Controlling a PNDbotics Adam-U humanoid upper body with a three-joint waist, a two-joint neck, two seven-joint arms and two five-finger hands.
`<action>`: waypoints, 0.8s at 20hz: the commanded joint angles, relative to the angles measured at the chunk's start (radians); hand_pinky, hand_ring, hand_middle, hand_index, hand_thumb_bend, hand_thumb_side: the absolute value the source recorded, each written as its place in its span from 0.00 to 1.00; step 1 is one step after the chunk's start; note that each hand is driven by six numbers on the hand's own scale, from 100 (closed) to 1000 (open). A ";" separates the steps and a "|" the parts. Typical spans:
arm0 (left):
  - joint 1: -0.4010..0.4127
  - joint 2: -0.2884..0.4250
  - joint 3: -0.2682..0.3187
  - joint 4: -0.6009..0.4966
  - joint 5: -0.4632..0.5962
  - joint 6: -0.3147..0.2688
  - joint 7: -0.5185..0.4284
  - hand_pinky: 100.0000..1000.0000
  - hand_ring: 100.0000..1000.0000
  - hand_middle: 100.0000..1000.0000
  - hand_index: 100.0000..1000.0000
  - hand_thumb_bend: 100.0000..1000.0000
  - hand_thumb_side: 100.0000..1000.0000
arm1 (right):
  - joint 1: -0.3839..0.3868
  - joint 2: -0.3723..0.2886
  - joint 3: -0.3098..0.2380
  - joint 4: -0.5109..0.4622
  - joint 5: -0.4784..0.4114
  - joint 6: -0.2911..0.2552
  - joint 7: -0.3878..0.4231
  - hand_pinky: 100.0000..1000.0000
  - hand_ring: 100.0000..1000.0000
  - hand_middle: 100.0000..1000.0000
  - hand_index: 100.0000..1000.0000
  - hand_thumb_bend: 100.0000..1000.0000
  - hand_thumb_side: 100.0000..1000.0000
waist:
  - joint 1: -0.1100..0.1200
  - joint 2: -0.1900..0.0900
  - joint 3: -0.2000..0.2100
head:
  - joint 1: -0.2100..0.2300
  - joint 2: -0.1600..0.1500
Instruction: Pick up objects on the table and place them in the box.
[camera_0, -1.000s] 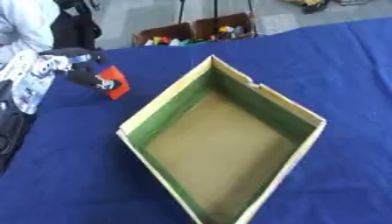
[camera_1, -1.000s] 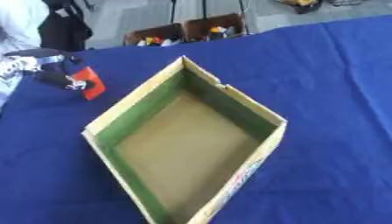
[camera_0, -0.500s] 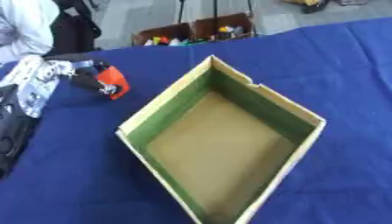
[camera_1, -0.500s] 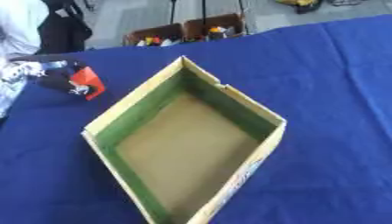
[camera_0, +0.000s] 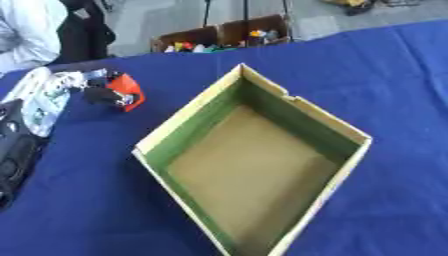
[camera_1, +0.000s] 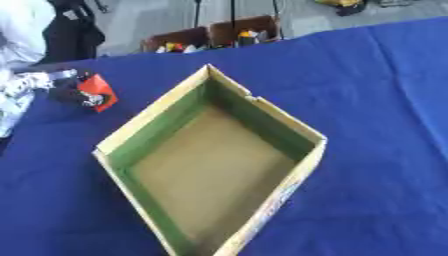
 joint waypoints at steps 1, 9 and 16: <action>-0.013 0.024 0.006 -0.001 -0.007 0.011 0.013 0.40 0.54 0.63 0.92 0.19 0.58 | -0.009 -0.010 -0.010 -0.018 0.003 -0.001 -0.006 0.72 0.65 0.78 0.72 0.03 0.53 | 0.011 -0.023 0.001 | 0.005 -0.011; -0.009 0.021 0.005 0.009 -0.026 0.013 -0.007 0.26 0.43 0.54 0.86 0.01 0.45 | -0.008 -0.006 -0.013 -0.018 0.005 0.003 -0.018 0.72 0.65 0.78 0.72 0.02 0.51 | 0.011 -0.024 0.002 | 0.006 -0.009; -0.007 0.027 0.007 0.002 -0.021 0.056 0.045 0.18 0.39 0.47 0.83 0.00 0.40 | -0.007 -0.005 -0.014 -0.018 0.006 0.009 -0.026 0.72 0.65 0.78 0.71 0.02 0.51 | 0.012 -0.032 0.002 | 0.001 -0.003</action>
